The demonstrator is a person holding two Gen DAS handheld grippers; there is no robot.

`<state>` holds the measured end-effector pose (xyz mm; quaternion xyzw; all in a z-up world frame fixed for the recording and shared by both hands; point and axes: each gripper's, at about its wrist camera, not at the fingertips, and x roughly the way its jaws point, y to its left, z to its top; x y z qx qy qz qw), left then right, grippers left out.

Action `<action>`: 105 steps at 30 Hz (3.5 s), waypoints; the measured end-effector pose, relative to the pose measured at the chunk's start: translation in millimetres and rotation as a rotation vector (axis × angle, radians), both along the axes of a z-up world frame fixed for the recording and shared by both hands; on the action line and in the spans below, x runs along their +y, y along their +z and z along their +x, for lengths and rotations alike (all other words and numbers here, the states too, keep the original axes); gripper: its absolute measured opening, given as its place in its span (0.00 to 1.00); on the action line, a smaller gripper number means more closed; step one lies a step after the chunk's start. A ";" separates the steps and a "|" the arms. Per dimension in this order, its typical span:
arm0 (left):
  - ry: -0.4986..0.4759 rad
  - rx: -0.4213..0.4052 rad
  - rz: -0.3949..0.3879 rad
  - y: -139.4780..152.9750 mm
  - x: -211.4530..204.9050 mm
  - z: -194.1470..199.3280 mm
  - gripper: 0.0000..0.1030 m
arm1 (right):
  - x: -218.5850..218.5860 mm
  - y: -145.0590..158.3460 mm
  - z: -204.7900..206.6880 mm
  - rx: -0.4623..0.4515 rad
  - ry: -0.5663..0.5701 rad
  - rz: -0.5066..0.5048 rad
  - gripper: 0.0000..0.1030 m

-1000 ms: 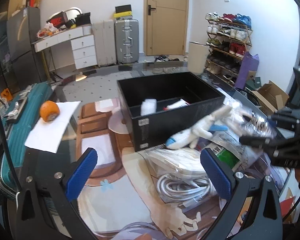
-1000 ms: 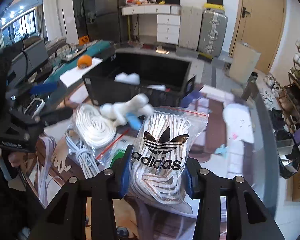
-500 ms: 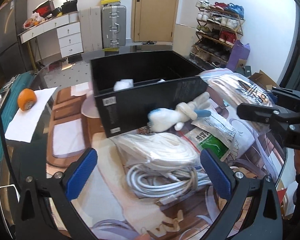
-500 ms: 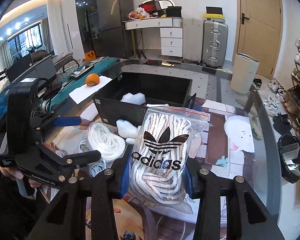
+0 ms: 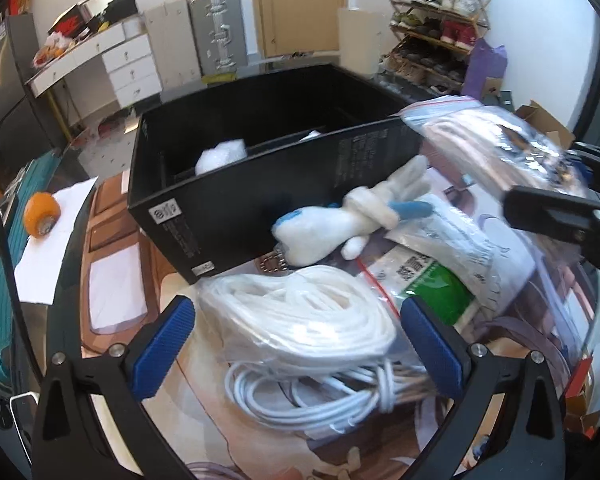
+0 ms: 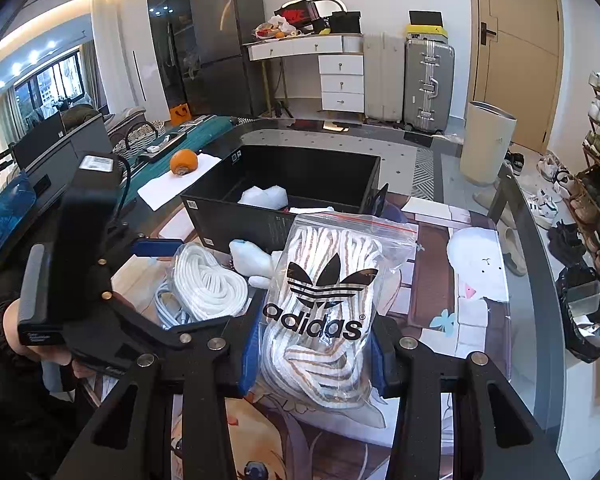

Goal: Organize soft objects
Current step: 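Grasp the clear rope bag with the left tool while the right tool holds the adidas bag, then carry the rope bag into the box with the left tool while the right drops the adidas bag in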

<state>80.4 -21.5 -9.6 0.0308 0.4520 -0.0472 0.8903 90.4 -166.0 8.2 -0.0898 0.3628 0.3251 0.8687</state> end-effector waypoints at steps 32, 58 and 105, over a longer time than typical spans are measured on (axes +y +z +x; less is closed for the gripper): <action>-0.098 -0.158 -0.154 26.6 17.7 -39.6 0.13 | 0.1 -0.8 -2.8 -0.009 0.015 -0.002 0.42; -0.059 -0.300 -0.243 86.8 55.0 -27.3 0.13 | 16.9 29.2 17.3 -0.070 0.043 0.055 0.42; 0.086 -0.277 -0.176 54.4 60.9 26.1 0.95 | 86.1 21.0 89.1 -0.171 0.383 -0.159 0.42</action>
